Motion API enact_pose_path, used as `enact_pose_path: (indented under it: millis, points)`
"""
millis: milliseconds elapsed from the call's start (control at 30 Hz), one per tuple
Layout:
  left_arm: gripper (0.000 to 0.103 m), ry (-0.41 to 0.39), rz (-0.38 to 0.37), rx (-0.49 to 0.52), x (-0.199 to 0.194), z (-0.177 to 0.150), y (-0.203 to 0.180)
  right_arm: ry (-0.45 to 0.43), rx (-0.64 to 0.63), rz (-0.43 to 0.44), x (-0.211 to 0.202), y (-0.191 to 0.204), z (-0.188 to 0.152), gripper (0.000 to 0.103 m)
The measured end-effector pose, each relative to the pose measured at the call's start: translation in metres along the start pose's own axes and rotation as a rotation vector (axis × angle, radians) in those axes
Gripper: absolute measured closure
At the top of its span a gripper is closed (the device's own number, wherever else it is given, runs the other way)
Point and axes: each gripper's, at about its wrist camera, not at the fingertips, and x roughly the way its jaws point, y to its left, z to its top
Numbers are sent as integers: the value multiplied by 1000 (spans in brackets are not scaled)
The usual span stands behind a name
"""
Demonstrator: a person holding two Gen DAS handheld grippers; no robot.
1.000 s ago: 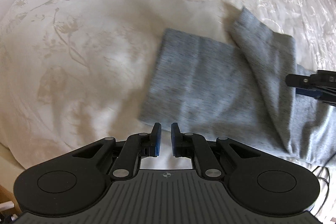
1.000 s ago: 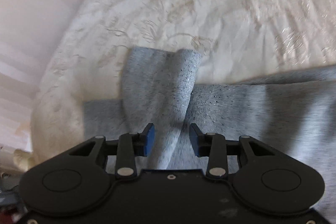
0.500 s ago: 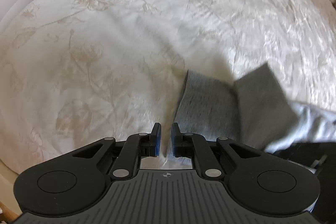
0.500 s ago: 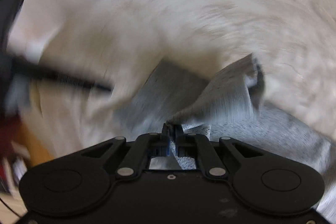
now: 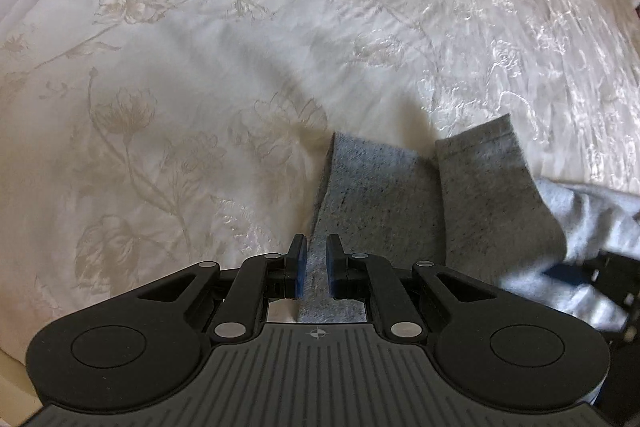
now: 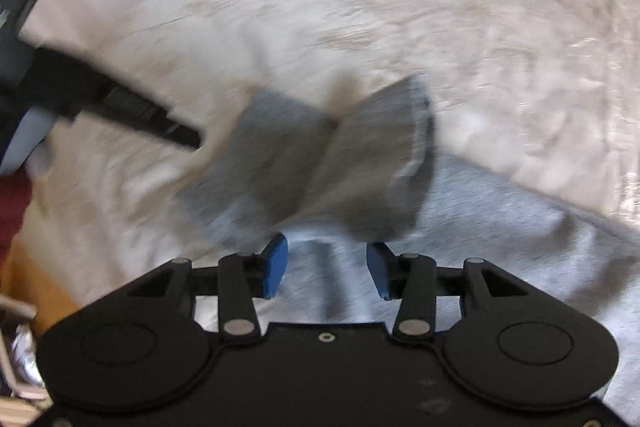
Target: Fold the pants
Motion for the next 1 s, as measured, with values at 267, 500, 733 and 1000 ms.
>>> enact_pose_path:
  millis: [267,500,733,1000]
  points:
    - [93,-17,21,-58,-11,0,27,-130,-293,99,-12,63,21,57]
    - [93,-25,-1,-73,-9,5,30,-80,-213,31,-26,22,3,57]
    - [93,19,-49,7,11,10,1,-12,-201,-89,-25,-18,-8,57]
    - [93,45,-18,-78,11,-5,14,-14,-401,-33,2,49,-25,70]
